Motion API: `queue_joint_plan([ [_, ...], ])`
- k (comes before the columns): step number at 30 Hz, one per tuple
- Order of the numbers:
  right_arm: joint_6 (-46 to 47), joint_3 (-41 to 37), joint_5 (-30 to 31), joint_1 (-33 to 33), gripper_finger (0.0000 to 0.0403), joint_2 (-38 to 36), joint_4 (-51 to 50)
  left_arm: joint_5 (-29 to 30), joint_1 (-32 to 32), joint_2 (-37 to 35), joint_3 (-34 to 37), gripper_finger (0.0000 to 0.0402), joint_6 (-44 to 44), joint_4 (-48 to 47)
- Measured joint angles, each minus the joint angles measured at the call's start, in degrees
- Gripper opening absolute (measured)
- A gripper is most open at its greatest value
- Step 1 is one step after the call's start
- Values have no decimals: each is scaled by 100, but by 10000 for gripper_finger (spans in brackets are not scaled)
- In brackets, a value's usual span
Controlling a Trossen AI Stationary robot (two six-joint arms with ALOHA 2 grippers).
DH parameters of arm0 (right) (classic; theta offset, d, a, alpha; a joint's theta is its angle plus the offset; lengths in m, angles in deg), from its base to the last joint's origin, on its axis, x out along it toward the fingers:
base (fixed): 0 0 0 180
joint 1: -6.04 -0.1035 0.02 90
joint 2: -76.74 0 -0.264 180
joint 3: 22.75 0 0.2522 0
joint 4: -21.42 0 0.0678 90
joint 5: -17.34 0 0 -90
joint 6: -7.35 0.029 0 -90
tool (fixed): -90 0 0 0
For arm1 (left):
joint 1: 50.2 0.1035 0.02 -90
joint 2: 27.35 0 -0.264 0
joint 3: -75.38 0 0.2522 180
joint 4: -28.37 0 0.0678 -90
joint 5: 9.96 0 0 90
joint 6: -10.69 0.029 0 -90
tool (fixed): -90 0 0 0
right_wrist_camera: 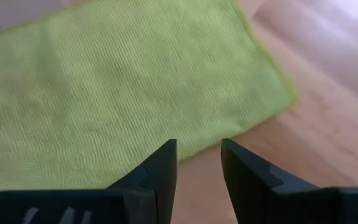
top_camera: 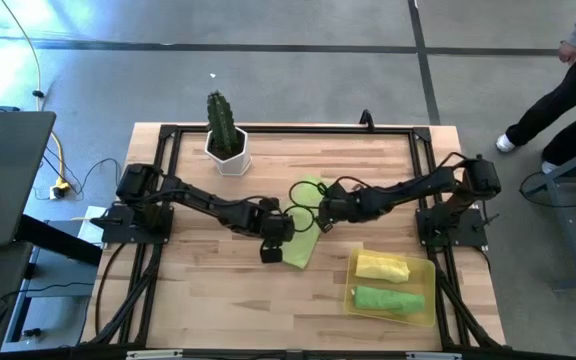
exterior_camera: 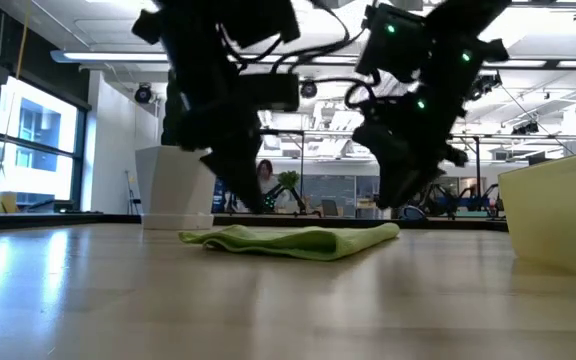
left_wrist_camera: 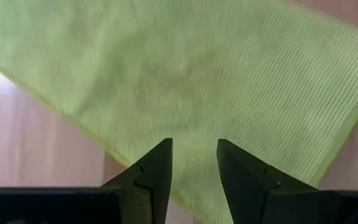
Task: Roll microfiber towels into tight, uniform cylinder then place into a basket
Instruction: Fold the light green towel
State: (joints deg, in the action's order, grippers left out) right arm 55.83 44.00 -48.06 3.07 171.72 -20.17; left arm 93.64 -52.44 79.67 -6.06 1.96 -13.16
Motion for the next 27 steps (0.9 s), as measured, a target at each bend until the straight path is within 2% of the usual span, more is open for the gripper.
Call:
queue_joint_plan([
  [8,-85,-925,-6,85,116,0,1462,-138,-102,-2,497,117,-613,146],
  [12,-378,-1257,1,340,116,0,1746,-345,-239,-15,728,117,-1040,496],
  [15,-791,-1398,83,596,116,-11,1974,-388,-383,-22,873,117,-1309,941],
  [20,-2040,-1457,205,1004,116,0,2385,-437,-623,-9,993,117,-1454,1767],
  [23,-2581,-1337,2,1154,116,-16,2317,-186,-705,-9,990,117,-1312,1856],
  [27,-2836,-1047,-646,1109,116,-279,1944,169,-730,-122,975,117,-1219,1874],
])
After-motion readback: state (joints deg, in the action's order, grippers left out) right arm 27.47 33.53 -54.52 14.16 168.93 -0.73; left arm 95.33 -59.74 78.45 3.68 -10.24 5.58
